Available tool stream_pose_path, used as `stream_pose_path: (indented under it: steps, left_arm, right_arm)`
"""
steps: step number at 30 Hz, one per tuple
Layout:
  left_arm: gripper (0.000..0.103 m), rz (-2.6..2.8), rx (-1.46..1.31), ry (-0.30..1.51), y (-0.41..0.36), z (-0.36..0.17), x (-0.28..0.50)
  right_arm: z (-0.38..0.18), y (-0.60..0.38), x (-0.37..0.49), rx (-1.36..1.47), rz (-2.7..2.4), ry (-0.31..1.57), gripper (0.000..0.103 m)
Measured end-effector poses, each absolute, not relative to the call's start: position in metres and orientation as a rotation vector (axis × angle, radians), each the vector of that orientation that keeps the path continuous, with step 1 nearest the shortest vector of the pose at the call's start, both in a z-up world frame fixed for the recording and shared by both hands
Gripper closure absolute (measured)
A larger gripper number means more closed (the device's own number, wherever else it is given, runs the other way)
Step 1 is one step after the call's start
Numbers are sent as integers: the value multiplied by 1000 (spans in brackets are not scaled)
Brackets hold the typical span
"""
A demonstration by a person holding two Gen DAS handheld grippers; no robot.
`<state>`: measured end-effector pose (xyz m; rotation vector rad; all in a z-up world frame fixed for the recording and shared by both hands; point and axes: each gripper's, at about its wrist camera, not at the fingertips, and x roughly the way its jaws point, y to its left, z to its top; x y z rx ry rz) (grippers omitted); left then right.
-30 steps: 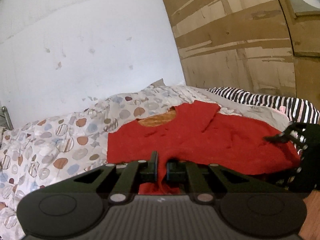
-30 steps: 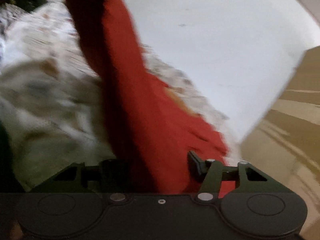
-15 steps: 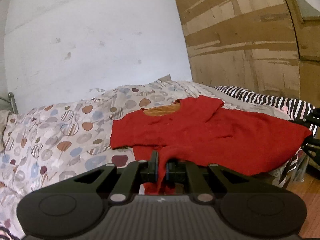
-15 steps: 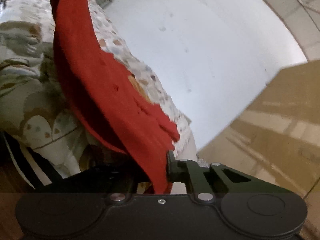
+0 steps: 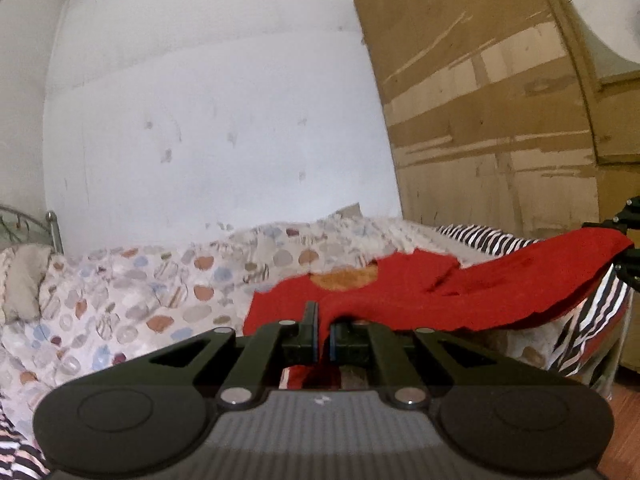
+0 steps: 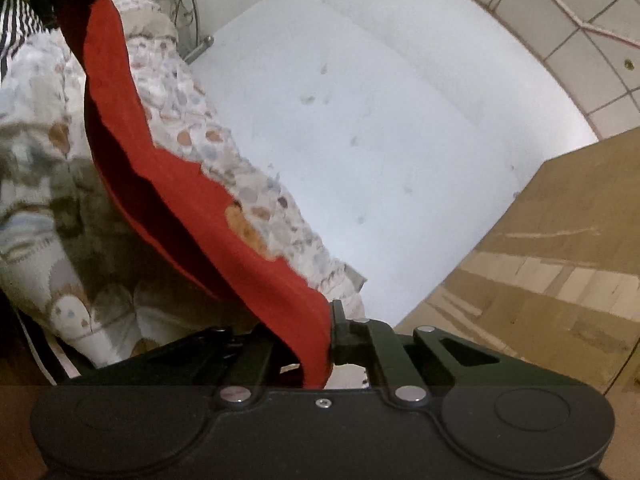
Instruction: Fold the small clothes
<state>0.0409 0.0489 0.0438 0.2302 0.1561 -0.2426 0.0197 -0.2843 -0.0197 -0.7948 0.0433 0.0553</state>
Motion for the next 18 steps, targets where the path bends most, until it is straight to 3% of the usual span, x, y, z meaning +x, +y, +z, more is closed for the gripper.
stream_pose_path:
  steps: [12,18]
  left_arm:
    - [99,-298,347,41,33,94,-43]
    - [99,-322,332,71,31,109,-41]
  right_arm:
    - [38,-304,-64,-716,16,-19,99]
    - [58,-304,-78,-664,21,-16,98]
